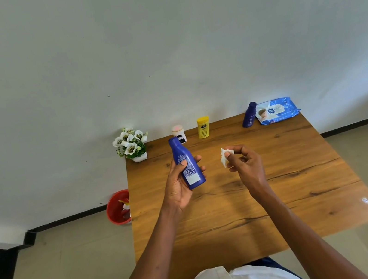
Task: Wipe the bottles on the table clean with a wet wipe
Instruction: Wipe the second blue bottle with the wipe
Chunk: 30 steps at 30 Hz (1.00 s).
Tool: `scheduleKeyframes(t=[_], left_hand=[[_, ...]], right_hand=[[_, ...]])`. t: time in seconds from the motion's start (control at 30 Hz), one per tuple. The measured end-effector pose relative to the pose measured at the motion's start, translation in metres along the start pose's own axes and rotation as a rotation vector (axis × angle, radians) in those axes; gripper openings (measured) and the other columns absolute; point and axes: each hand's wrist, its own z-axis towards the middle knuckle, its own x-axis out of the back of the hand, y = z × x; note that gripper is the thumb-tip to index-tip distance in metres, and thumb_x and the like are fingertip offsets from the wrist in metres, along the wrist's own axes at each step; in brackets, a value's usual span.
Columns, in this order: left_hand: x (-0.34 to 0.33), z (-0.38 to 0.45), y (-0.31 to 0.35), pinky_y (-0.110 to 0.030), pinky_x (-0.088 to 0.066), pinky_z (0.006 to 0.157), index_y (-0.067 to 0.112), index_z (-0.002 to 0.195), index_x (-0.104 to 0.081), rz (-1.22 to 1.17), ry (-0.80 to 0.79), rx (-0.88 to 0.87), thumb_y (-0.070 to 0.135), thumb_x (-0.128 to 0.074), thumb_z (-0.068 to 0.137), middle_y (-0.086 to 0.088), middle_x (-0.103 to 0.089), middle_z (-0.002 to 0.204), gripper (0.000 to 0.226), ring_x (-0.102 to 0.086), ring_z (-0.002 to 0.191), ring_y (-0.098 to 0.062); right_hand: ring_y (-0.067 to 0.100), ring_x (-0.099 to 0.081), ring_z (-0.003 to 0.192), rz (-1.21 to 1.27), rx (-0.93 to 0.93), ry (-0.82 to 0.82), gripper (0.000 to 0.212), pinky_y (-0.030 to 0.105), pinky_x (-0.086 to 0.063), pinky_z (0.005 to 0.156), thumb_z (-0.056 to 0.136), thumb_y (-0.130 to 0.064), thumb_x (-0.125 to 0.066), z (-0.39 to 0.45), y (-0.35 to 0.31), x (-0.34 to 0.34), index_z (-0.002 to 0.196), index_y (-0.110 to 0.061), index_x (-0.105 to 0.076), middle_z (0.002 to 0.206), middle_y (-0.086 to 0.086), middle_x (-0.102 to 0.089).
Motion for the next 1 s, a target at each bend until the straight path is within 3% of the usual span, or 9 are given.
scheduleKeyframes(t=[0.1, 0.3, 0.4, 0.5, 0.63, 0.73, 0.8, 0.9, 1.0], left_hand=[[-0.001, 0.002, -0.002, -0.040, -0.059, 0.071, 0.014, 0.143, -0.046, -0.007, 0.041, 0.014, 0.024, -0.069, 0.086, -0.016, -0.068, 0.110, 0.062, -0.069, 0.086, -0.031], [0.000, 0.008, -0.006, -0.036, -0.056, 0.076, 0.008, 0.147, -0.046, -0.011, 0.096, 0.048, 0.046, -0.037, 0.104, -0.017, -0.065, 0.112, 0.058, -0.066, 0.086, -0.027], [-0.005, 0.011, -0.010, -0.034, -0.056, 0.080, 0.007, 0.145, -0.048, 0.019, 0.094, 0.063, 0.041, -0.047, 0.101, -0.016, -0.067, 0.111, 0.056, -0.067, 0.089, -0.024], [-0.009, 0.016, -0.013, -0.035, -0.052, 0.085, 0.007, 0.138, -0.057, 0.103, 0.059, 0.063, 0.038, -0.076, 0.084, -0.008, -0.069, 0.109, 0.065, -0.067, 0.092, -0.021], [-0.015, 0.029, -0.023, -0.046, -0.057, 0.082, 0.010, 0.113, -0.055, 0.238, 0.069, 0.075, 0.019, -0.082, 0.081, -0.009, -0.068, 0.091, 0.043, -0.070, 0.088, -0.033], [-0.020, 0.040, -0.029, -0.054, -0.056, 0.088, 0.010, 0.118, -0.054, 0.394, 0.150, 0.051, 0.035, -0.092, 0.067, -0.015, -0.066, 0.100, 0.069, -0.066, 0.092, -0.037], [-0.025, 0.046, -0.034, -0.048, -0.058, 0.082, 0.011, 0.121, -0.054, 0.420, 0.168, 0.062, 0.039, -0.088, 0.070, -0.013, -0.067, 0.101, 0.067, -0.067, 0.088, -0.028], [-0.028, 0.061, -0.042, -0.041, -0.057, 0.079, 0.009, 0.123, -0.052, 0.307, 0.129, 0.123, 0.022, -0.066, 0.093, -0.012, -0.070, 0.102, 0.035, -0.069, 0.087, -0.024], [-0.035, 0.083, -0.049, -0.036, -0.055, 0.085, 0.003, 0.130, -0.049, 0.403, 0.122, 0.124, 0.017, -0.059, 0.097, -0.014, -0.070, 0.116, 0.037, -0.069, 0.099, -0.023]], right_hand=[[0.023, -0.070, 0.087, 0.008, -0.008, -0.006, 0.016, 0.034, -0.060, 0.072, 0.094, -0.024, -0.068, -0.001, 0.000, 0.000, 0.110, -0.020, -0.070, 0.101, -0.002, -0.071], [0.022, -0.069, 0.086, 0.048, -0.019, -0.007, 0.018, 0.030, -0.059, 0.070, 0.094, -0.024, -0.068, -0.001, -0.001, 0.003, 0.111, -0.018, -0.071, 0.101, -0.001, -0.071], [0.024, -0.069, 0.087, 0.057, -0.031, 0.011, 0.017, 0.032, -0.058, 0.070, 0.094, -0.022, -0.068, 0.000, -0.001, 0.007, 0.110, -0.017, -0.071, 0.102, 0.002, -0.071], [0.022, -0.068, 0.084, 0.090, -0.051, 0.024, 0.014, 0.033, -0.058, 0.071, 0.094, -0.022, -0.068, 0.001, -0.001, 0.014, 0.107, -0.020, -0.071, 0.102, 0.003, -0.071], [0.020, -0.068, 0.082, 0.101, -0.068, 0.037, 0.015, 0.032, -0.058, 0.070, 0.094, -0.022, -0.068, 0.004, 0.000, 0.024, 0.108, -0.020, -0.071, 0.104, 0.007, -0.072], [0.018, -0.067, 0.079, 0.114, -0.080, 0.040, 0.018, 0.031, -0.057, 0.069, 0.094, -0.021, -0.068, 0.007, 0.002, 0.031, 0.111, -0.015, -0.071, 0.098, 0.006, -0.073], [0.017, -0.066, 0.078, 0.120, -0.092, 0.042, 0.017, 0.031, -0.056, 0.069, 0.094, -0.020, -0.068, 0.009, 0.003, 0.037, 0.110, -0.014, -0.070, 0.095, 0.007, -0.073], [0.018, -0.065, 0.076, 0.121, -0.114, 0.046, 0.014, 0.030, -0.054, 0.066, 0.095, -0.018, -0.067, 0.014, 0.008, 0.047, 0.107, -0.013, -0.070, 0.097, 0.011, -0.073], [0.018, -0.064, 0.074, 0.115, -0.154, 0.056, 0.012, 0.031, -0.053, 0.064, 0.095, -0.017, -0.068, 0.022, 0.016, 0.060, 0.105, -0.013, -0.071, 0.095, 0.012, -0.073]])
